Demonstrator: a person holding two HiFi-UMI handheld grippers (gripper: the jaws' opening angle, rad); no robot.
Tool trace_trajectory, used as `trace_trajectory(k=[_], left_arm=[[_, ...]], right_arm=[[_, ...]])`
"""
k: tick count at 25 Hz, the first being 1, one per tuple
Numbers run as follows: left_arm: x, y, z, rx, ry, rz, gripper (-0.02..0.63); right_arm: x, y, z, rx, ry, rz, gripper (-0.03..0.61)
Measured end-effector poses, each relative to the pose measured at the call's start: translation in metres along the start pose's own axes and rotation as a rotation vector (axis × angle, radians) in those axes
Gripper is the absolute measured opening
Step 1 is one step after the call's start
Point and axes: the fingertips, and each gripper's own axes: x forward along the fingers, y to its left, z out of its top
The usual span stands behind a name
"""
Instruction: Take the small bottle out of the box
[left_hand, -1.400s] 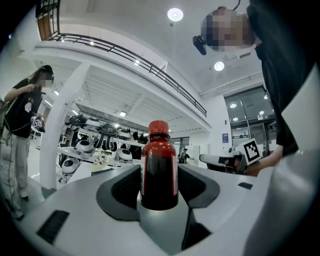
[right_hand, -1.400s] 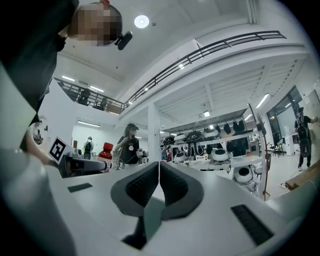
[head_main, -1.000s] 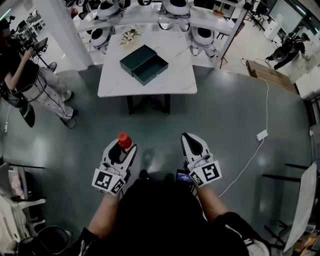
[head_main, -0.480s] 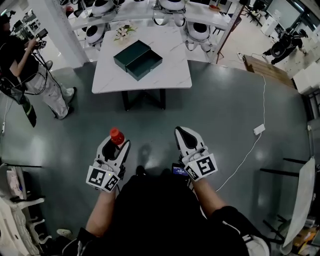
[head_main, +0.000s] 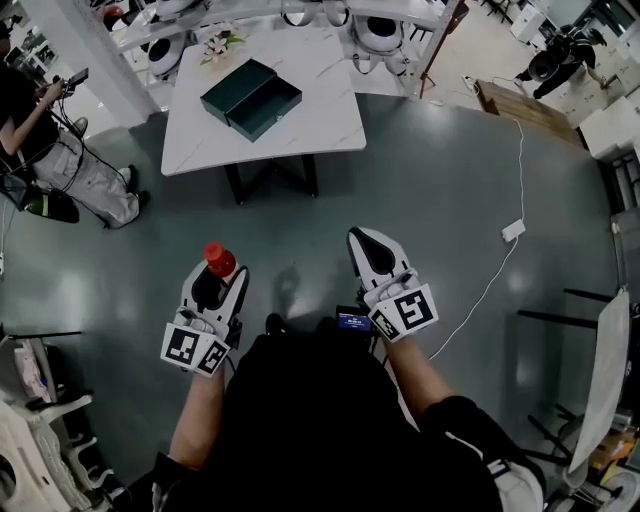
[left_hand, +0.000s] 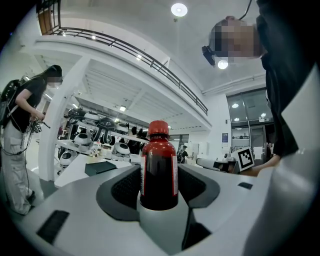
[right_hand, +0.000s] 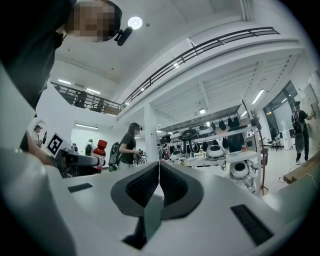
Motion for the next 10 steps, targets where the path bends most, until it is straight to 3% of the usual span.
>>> trace_trajectory(k=[10], left_arm=[[0.018,-0.012,-0.011,0.0,0.016,0.003,0.236]], right_arm=[[-0.005,-0.017,-0.012,0.014,0.012,0.026,0.034]])
